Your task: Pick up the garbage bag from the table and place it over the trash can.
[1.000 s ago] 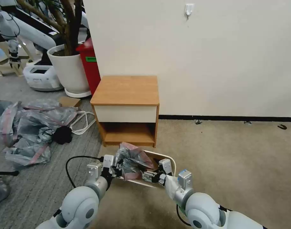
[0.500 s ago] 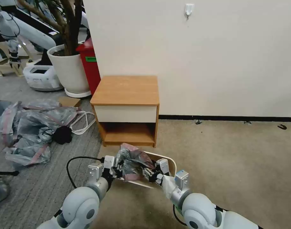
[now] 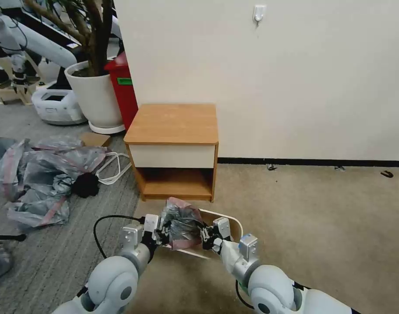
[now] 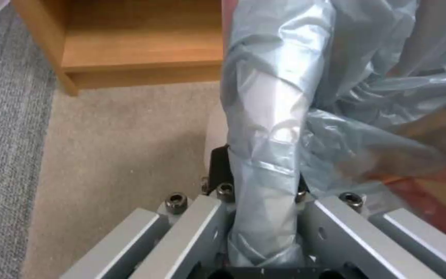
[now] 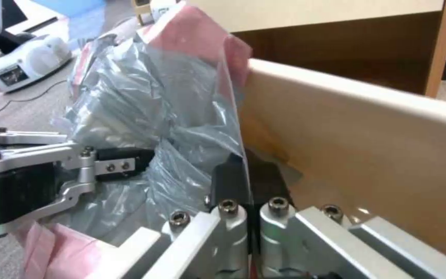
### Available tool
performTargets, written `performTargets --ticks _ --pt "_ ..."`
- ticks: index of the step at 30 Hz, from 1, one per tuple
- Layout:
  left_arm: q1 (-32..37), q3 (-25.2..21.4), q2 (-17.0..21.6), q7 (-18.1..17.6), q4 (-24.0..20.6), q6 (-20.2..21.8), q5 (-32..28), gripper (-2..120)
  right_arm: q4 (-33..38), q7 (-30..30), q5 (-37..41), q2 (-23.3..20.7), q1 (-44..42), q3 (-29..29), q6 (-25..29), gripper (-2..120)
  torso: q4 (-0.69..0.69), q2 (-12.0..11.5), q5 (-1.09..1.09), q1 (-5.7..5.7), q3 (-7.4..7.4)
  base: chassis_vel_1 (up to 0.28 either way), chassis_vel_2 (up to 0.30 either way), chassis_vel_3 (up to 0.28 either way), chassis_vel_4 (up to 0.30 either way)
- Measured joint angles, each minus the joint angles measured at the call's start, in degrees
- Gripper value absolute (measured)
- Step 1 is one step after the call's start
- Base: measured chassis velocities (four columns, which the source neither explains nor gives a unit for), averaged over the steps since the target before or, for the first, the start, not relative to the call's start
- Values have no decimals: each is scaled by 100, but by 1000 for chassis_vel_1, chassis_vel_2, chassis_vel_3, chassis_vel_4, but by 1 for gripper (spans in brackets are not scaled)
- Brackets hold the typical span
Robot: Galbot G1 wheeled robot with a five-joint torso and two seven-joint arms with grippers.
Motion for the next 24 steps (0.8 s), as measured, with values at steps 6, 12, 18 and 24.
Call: performTargets --ticks 6,12,18,24 --pt "-112 110 25 -4 189 -18 21 2 351 -9 33 -235 -78 134 44 0 0 0 0 0 0 0 0 0 0" --pt "-168 229 14 -2 418 -105 200 2 815 -10 185 -440 -137 299 34 0 0 0 0 0 0 0 0 0 0" --pt "-163 272 -9 100 492 -168 354 2 993 -5 442 -533 -42 524 -63 0 -1 0 0 0 0 0 0 0 0" --pt "-29 262 -7 416 477 -371 615 2 713 166 982 -635 596 537 -368 0 0 0 0 0 0 0 0 0 0"
